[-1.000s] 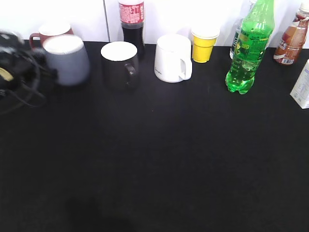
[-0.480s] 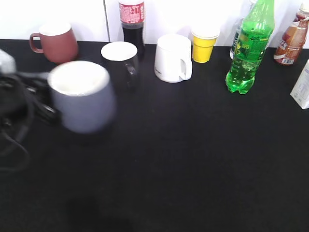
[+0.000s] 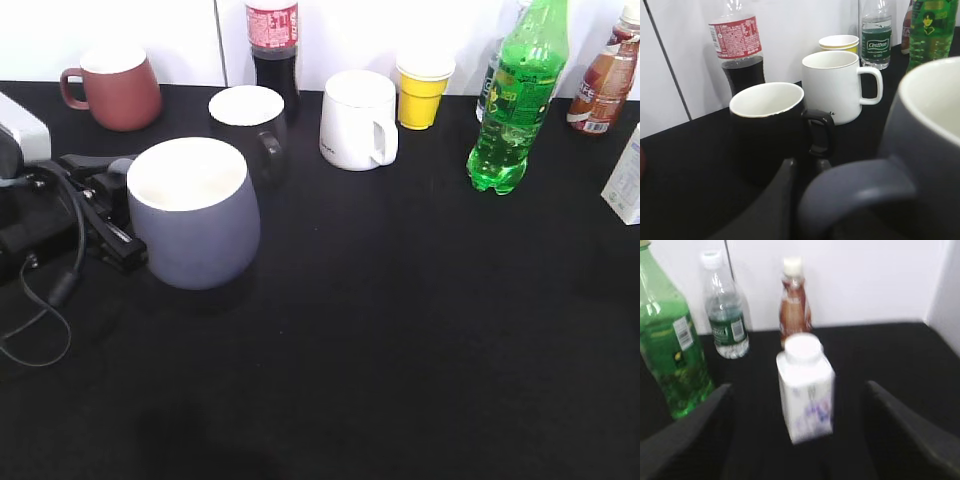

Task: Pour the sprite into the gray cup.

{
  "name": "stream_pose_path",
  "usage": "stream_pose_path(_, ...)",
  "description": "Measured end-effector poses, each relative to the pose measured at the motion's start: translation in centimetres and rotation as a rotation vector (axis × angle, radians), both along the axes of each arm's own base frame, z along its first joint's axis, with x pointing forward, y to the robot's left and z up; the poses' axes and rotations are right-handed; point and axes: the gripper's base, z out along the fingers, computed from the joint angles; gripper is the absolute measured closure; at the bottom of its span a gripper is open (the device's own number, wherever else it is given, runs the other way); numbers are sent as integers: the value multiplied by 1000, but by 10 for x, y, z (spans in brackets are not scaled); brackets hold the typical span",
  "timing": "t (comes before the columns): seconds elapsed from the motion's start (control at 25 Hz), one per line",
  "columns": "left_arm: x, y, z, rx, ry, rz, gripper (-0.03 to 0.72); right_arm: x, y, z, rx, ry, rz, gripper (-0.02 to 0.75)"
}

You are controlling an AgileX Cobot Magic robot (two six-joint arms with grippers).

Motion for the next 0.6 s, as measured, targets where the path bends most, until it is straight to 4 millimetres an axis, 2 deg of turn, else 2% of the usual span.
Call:
stream_pose_path(0.08, 0, 0, 0, 0, 0, 0, 611, 25, 16, -10, -8, 29, 89, 153)
stream_pose_path(0.16, 0, 0, 0, 0, 0, 0, 611, 49, 43, -20, -16, 24, 196, 153)
stream_pose_path(0.28, 0, 0, 0, 0, 0, 0, 611, 87, 73, -40, -31, 9, 222, 153)
stream_pose_path(0.36, 0, 0, 0, -1, 0, 1, 611, 109, 79, -62, -20, -7, 209, 129)
stream_pose_path(0.48, 0, 0, 0, -2, 0, 3, 611, 127, 84, -93, -10, -62, 203, 68)
stream_pose_path(0.6, 0, 0, 0, -3, 1, 5, 611, 151, 94, -110, -13, -58, 242, 67)
